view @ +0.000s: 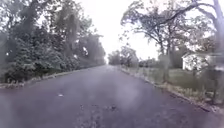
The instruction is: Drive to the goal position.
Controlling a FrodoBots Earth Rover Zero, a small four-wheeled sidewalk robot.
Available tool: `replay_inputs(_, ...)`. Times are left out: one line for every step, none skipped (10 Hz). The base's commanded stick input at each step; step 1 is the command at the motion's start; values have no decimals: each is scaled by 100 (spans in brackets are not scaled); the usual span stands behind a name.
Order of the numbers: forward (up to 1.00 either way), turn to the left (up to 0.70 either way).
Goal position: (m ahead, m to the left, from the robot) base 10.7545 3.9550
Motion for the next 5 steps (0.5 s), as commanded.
replay_inputs(100, 0)
replay_inputs(100, 0)
replay_inputs(100, 0)
replay_inputs(100, 0)
replay_inputs(100, 0)
